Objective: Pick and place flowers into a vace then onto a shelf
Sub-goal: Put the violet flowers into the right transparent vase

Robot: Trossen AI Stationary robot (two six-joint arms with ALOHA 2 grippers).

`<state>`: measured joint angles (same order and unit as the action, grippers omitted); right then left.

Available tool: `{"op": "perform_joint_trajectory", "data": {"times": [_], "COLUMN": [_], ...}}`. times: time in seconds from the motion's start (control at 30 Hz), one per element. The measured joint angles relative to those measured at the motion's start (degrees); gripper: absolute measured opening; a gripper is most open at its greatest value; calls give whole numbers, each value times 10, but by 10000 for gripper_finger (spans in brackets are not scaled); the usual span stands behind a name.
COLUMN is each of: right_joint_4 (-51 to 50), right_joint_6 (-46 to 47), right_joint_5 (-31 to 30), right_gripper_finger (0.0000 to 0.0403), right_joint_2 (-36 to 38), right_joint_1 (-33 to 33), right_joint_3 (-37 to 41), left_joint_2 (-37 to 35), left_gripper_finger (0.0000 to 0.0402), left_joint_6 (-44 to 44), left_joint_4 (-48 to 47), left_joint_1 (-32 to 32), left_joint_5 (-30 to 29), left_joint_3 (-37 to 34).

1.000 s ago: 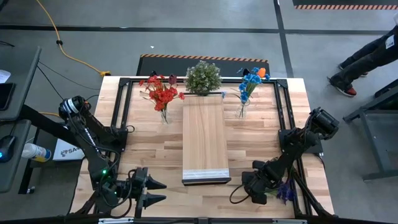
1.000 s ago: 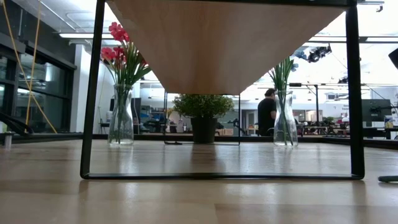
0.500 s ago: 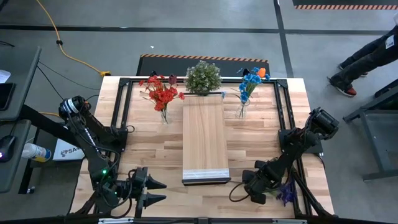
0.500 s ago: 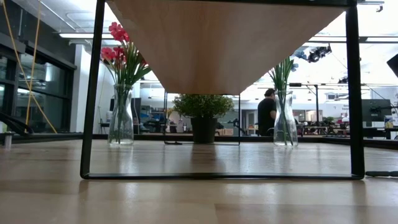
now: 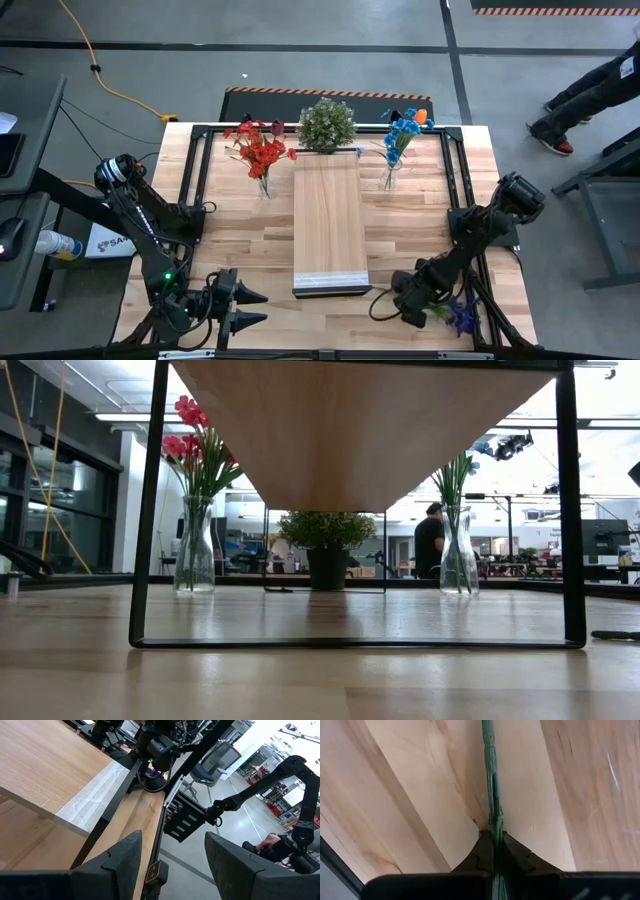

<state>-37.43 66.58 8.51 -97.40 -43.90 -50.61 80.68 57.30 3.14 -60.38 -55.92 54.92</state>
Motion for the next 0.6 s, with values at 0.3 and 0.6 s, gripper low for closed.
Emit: {"op": "perform_joint_trajectory", "data": {"times": [0.3, 0.6], "right_joint_4": [-102, -150], "right_joint_6": [52, 100], "right_joint_5": [-49, -129], "right_gripper_finger": [5, 3], "right_joint_2": [78, 207], "right_joint_1": [0, 0], "right_joint_3": [2, 2], "left_joint_2": [0, 0], "left_gripper_finger": [250, 250], "left_joint_6": [0, 0], "left_joint_4": [-1, -1], "left_joint_1": [0, 0], "left_joint_5": [0, -1], "left_joint_3": [0, 0]}}
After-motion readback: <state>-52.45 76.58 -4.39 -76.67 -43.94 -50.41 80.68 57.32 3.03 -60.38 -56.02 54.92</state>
